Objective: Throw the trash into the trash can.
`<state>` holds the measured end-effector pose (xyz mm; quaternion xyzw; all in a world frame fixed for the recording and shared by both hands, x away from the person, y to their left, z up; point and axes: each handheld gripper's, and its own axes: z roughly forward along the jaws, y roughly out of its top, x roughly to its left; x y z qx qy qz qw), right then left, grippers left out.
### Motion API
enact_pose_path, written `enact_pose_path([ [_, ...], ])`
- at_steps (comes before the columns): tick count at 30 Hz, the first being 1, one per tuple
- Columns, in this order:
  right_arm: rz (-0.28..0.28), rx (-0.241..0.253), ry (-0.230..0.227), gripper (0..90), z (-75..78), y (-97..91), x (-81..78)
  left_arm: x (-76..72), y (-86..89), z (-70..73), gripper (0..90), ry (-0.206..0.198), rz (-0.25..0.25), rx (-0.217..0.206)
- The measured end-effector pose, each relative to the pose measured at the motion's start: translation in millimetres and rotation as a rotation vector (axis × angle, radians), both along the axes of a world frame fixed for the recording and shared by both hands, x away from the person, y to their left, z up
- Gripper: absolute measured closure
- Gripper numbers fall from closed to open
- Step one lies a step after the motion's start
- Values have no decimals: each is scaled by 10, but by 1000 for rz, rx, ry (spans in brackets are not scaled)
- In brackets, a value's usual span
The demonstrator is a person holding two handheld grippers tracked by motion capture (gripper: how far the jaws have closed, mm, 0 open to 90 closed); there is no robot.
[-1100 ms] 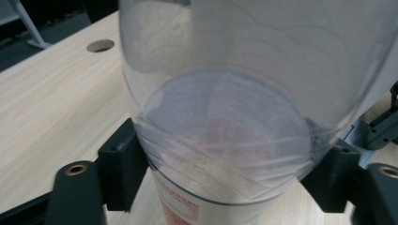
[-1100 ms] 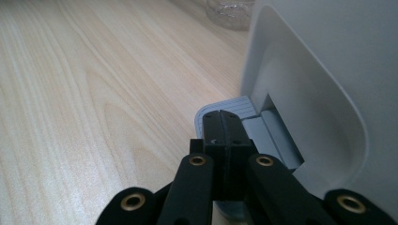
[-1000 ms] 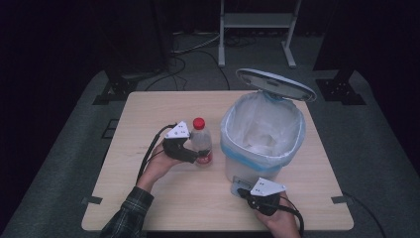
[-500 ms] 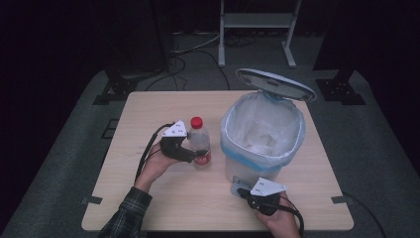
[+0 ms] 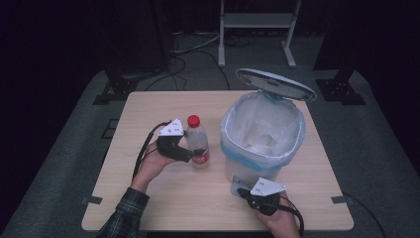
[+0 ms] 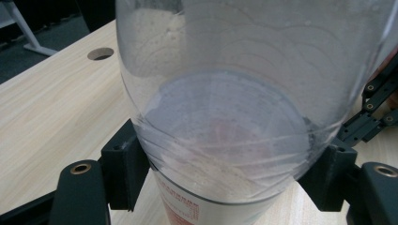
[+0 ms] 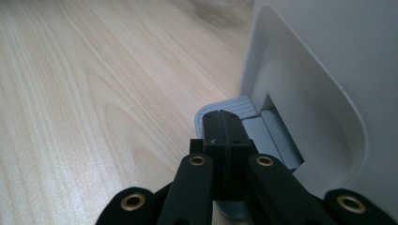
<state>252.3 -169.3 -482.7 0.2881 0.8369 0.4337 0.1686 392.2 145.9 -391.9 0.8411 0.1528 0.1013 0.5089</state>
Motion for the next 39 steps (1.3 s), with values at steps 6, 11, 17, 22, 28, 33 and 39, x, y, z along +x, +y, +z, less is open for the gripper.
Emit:
enact_pose_path([
  [6,-1,1,1,899,0,0,-1,-19,31,74,274,1,-8,-5],
  [11,0,0,-1,898,0,0,0,-43,62,131,275,-6,-8,-23],
  [17,0,0,-2,898,-1,0,1,-62,109,207,274,2,-2,-37],
  [22,2,1,-6,899,0,-1,4,-89,133,286,275,4,-7,-54],
  [28,1,4,-7,898,-2,1,5,-122,120,351,275,-4,-22,-67],
  [33,1,1,-3,899,-1,1,2,-133,94,417,275,0,-37,-72],
  [39,1,0,-5,899,-2,0,3,-137,101,522,275,-4,-53,-87],
])
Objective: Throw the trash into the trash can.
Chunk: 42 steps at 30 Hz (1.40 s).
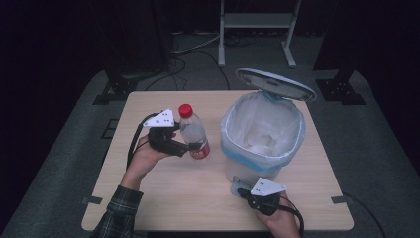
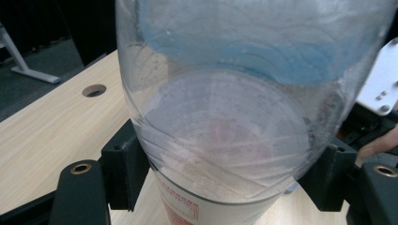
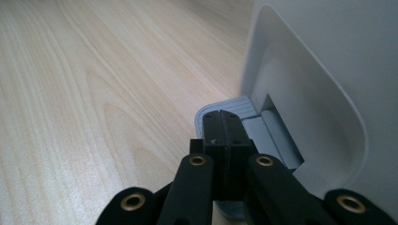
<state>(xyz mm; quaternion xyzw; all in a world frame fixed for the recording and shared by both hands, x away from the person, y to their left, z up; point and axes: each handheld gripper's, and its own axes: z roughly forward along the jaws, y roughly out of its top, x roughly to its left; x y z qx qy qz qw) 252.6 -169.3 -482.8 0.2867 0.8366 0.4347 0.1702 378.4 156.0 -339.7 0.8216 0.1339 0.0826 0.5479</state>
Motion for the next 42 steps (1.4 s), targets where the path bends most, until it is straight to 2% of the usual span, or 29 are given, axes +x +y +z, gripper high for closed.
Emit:
enact_pose_path([
  [10,-1,0,-3,898,-1,2,-1,-29,56,190,275,-13,-20,-26],
  [18,-2,-2,-2,898,0,1,-2,-51,91,371,275,-30,-37,-31],
  [26,-2,1,-3,898,-2,3,-2,-66,130,563,275,-40,-62,-67],
  [34,-3,2,-1,898,-2,4,-2,-80,142,835,275,-71,-82,-78],
  [41,-3,1,-1,898,-2,3,-2,-82,148,1092,275,-93,-101,-109],
  [42,-8,2,10,898,-1,5,-8,-82,145,1116,275,-95,-101,-114],
])
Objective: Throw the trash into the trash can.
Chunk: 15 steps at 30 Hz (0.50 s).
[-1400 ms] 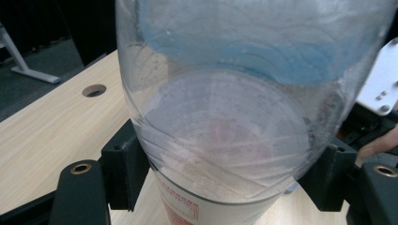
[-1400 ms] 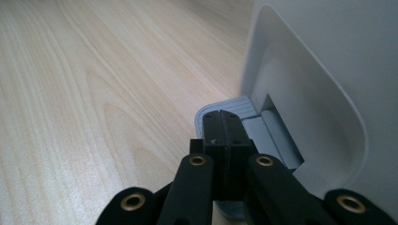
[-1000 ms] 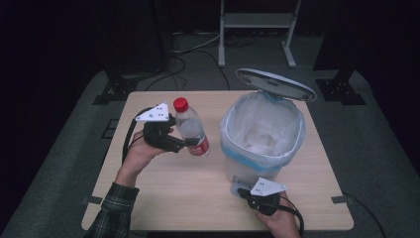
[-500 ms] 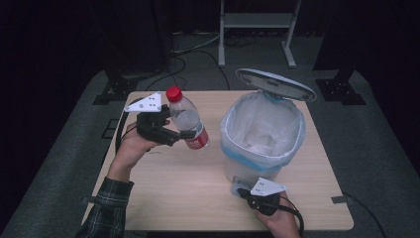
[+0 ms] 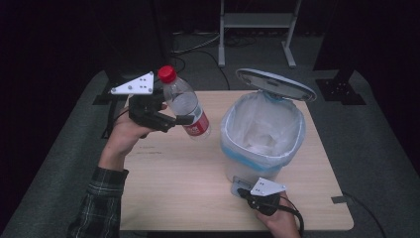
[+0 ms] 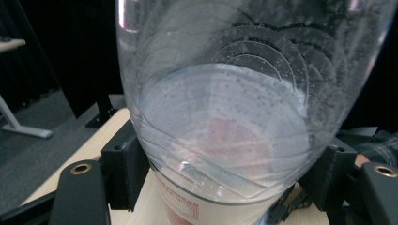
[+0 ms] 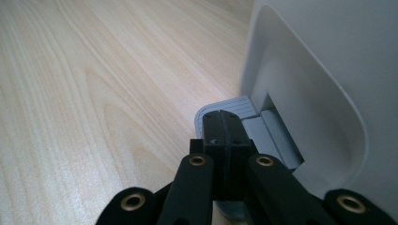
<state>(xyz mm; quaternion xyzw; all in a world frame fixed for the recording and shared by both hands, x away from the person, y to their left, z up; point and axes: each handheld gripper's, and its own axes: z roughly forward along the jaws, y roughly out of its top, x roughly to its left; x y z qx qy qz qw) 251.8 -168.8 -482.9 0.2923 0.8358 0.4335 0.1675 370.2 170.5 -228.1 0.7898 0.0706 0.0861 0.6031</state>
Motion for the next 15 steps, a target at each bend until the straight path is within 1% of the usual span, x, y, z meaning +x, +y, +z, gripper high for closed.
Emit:
enact_pose_path([
  [7,1,-1,-7,898,-1,-1,4,13,-62,227,275,-27,-28,-23],
  [9,1,1,-3,899,0,-1,3,18,-84,271,275,-25,-37,-45],
  [12,1,1,-2,898,0,-2,3,26,-130,302,275,-23,-44,-67],
  [15,1,1,-3,898,0,-2,4,43,-214,318,275,-28,-57,-70],
])
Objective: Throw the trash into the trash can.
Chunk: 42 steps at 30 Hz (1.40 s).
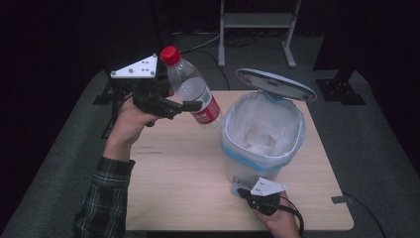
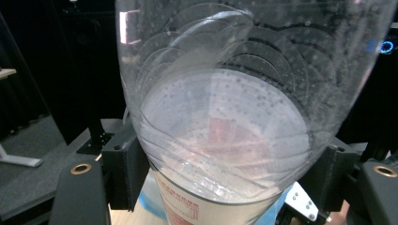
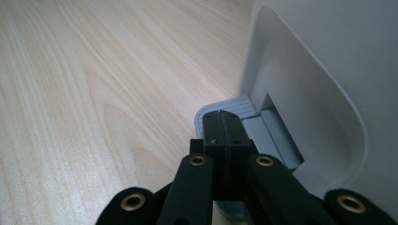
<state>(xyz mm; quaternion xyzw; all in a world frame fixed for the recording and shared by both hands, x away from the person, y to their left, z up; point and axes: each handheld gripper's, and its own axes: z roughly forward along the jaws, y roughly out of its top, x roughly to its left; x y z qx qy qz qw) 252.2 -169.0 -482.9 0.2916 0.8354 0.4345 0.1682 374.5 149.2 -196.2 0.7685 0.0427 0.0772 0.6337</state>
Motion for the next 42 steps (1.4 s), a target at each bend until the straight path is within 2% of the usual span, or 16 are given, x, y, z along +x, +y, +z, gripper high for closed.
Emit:
enact_pose_path([
  [12,0,1,2,898,1,-3,2,58,-364,5,275,2,-60,-35],
  [24,1,2,3,898,0,-4,4,122,-700,-148,274,26,-124,-24],
  [33,1,4,2,899,-1,-5,7,168,-832,-330,273,56,-137,-1],
  [38,2,4,1,898,-1,-6,9,170,-869,-379,269,52,-143,19],
  [42,2,3,1,898,-1,-6,8,171,-872,-401,249,57,-139,13],
])
